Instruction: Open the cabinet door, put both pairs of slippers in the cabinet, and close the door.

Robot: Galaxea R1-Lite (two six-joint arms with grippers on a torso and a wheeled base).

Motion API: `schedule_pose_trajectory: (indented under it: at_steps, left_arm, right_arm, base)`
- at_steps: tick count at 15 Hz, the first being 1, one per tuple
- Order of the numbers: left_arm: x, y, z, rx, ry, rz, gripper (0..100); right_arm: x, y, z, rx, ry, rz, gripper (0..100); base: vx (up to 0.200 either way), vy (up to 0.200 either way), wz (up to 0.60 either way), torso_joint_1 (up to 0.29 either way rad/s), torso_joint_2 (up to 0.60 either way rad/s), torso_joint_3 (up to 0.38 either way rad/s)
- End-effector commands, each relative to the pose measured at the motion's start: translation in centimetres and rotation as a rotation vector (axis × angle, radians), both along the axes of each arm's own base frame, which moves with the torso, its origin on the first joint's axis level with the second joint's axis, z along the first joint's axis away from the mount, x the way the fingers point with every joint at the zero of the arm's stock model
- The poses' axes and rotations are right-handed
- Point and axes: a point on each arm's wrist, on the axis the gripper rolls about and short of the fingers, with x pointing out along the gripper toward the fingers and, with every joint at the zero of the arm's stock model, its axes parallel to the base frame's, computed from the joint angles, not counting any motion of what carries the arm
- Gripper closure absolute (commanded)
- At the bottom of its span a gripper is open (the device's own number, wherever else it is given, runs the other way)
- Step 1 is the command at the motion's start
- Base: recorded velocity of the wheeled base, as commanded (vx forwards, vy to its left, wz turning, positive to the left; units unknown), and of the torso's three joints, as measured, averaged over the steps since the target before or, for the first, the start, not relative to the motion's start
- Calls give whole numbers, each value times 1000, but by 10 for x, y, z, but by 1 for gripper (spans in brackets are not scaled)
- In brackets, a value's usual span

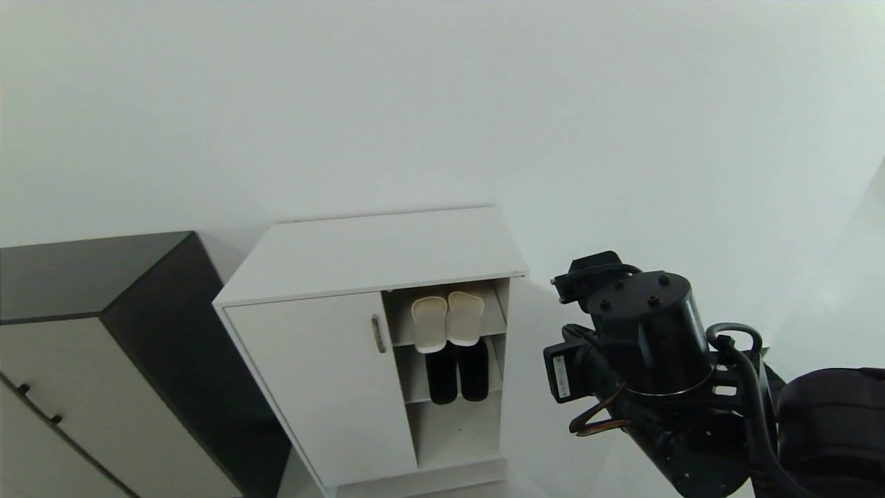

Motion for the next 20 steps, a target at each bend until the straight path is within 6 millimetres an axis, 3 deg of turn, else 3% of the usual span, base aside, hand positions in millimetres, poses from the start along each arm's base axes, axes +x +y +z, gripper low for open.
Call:
schedule_pose_trajectory:
  at_steps: [1, 5, 7, 9, 11, 15, 20]
  left_arm:
    - [0, 0, 0, 0, 1, 0, 100]
    - [0, 0, 0, 0, 1, 0, 100]
    - [0, 0, 0, 0, 1, 0, 100]
    - [0, 0, 0, 0, 1, 0, 100]
    - [0, 0, 0, 0, 1, 0, 100]
    - [0, 0, 0, 0, 1, 0, 100]
    - [0, 0, 0, 0, 1, 0, 100]
  right_arm:
    - [1, 0, -1, -4, 3, -3, 100]
    - [7, -4, -1, -1, 0, -27, 100]
    - [19, -11, -3, -14, -2, -65, 100]
    - [48, -19, -17, -22, 4, -151, 100]
    - [65, -23, -16, 31, -19, -150, 100]
    - [86, -32, -11, 67, -33, -193, 100]
    - [101, -33, -14, 91, -33, -218, 100]
  base:
    - [0, 0, -600, 2, -2, 2]
    - [0, 0, 0, 0, 0, 0]
    - [0, 0, 0, 0, 0, 0]
    - [0, 0, 0, 0, 0, 0]
    - [0, 0, 0, 0, 0, 0]
    - [0, 0, 0, 0, 0, 0]
    - [-120, 0, 0, 2, 2, 1]
